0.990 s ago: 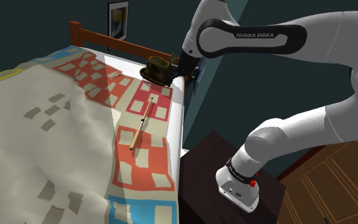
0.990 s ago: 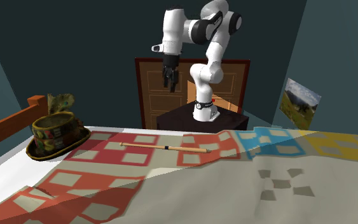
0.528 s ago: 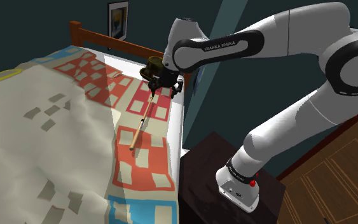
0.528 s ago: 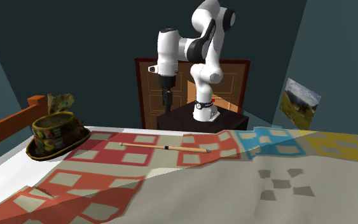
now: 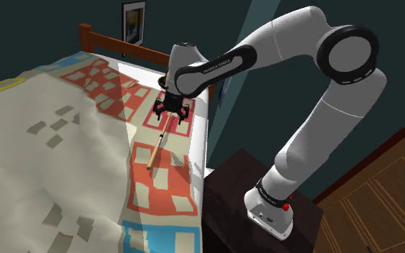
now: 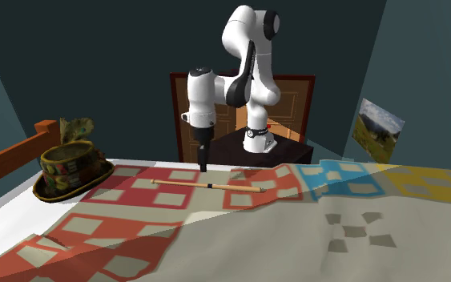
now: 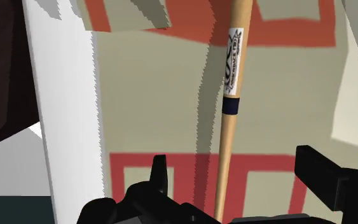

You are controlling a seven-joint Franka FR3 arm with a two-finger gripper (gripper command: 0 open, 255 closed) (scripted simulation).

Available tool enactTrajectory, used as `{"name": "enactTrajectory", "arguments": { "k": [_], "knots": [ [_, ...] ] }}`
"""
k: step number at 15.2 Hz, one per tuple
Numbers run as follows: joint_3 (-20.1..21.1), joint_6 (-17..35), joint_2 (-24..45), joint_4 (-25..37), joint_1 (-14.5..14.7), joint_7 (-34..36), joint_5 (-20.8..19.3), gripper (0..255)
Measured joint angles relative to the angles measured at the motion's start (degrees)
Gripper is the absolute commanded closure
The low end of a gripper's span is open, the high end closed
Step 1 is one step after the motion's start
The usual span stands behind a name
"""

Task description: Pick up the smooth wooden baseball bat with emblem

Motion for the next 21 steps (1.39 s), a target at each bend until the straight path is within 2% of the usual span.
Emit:
{"name": "enactTrajectory", "arguments": {
  "k": [4, 11, 12, 21],
  "knots": [
    [-0.99, 2.64, 7.98, 3.17, 1.29, 8.09, -3.72, 0],
    [-2.33, 6.80, 12.78, 3.19, 2.43, 10.92, -6.80, 0],
    [-2.40, 7.04, 12.98, 3.13, 2.49, 11.04, -6.93, 255],
    [-2.45, 7.29, 13.17, 3.07, 2.58, 11.20, -7.09, 255]
  ]
}}
